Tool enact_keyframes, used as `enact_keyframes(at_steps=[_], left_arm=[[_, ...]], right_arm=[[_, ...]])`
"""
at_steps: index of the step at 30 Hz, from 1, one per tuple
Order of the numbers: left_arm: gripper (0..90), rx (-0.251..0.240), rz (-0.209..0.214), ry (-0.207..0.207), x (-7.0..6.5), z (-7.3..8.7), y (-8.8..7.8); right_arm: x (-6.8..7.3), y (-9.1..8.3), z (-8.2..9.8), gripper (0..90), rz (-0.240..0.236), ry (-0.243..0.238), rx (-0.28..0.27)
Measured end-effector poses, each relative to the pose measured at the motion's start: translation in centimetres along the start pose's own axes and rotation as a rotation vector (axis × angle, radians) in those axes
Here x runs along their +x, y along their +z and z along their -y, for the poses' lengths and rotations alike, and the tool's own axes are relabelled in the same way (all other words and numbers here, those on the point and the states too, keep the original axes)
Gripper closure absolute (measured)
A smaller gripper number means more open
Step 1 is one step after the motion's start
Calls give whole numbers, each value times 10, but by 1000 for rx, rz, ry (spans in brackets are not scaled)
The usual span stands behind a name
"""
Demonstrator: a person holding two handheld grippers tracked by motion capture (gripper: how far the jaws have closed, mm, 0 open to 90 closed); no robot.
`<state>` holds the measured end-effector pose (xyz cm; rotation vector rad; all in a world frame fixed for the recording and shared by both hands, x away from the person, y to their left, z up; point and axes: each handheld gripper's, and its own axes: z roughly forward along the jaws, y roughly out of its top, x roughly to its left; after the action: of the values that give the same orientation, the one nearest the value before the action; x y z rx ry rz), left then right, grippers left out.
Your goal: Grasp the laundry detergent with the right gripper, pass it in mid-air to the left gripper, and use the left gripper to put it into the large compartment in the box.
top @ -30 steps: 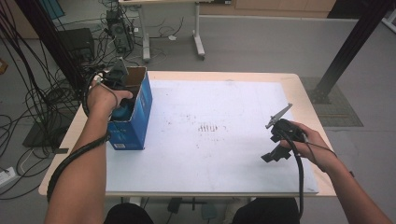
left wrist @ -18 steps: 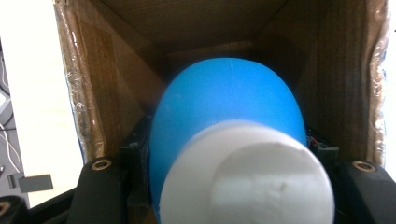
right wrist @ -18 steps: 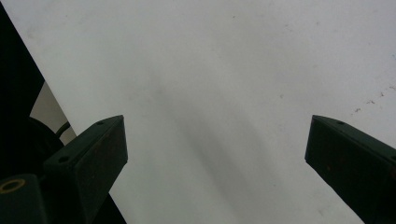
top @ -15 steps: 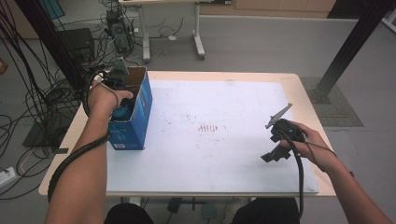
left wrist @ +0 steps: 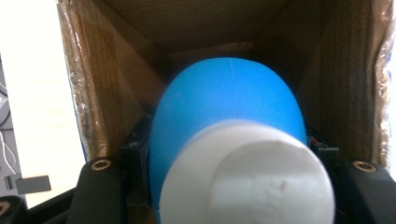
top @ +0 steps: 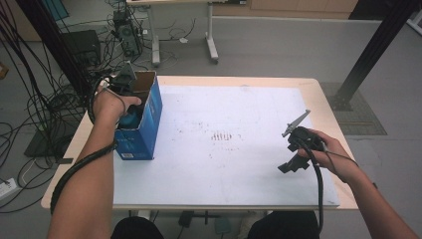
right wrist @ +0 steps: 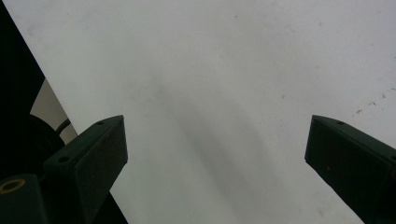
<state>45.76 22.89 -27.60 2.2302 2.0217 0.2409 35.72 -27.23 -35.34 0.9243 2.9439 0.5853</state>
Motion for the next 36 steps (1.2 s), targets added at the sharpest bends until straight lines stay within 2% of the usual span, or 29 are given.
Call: enact_keyframes(at_steps=[11, 15, 20, 24, 28, 30, 33, 36], left_arm=[[352, -6, 10, -8, 0, 0, -4], [346, -5, 28, -14, 1, 0, -9], [342, -11, 25, -8, 1, 0, -16], [322, -5, 35, 3, -1, 1, -24], [318, -16, 21, 14, -3, 0, -35], [313, -32, 19, 20, -4, 0, -42], [311, -46, 40, 32, -6, -1, -54], [300, -60, 26, 52, -10, -2, -67]], right_arm=[[1, 2, -3, 57, -1, -9, 2], [1, 1, -4, 57, -1, -12, 0], [2, 0, -3, 57, 0, -12, -3], [1, -1, -3, 57, 3, -12, -4], [1, -2, -4, 56, 4, -10, -7], [1, -2, -4, 57, 1, -9, -9], [1, -2, -4, 56, 2, -12, -10], [2, -3, -5, 57, 3, -12, -11]])
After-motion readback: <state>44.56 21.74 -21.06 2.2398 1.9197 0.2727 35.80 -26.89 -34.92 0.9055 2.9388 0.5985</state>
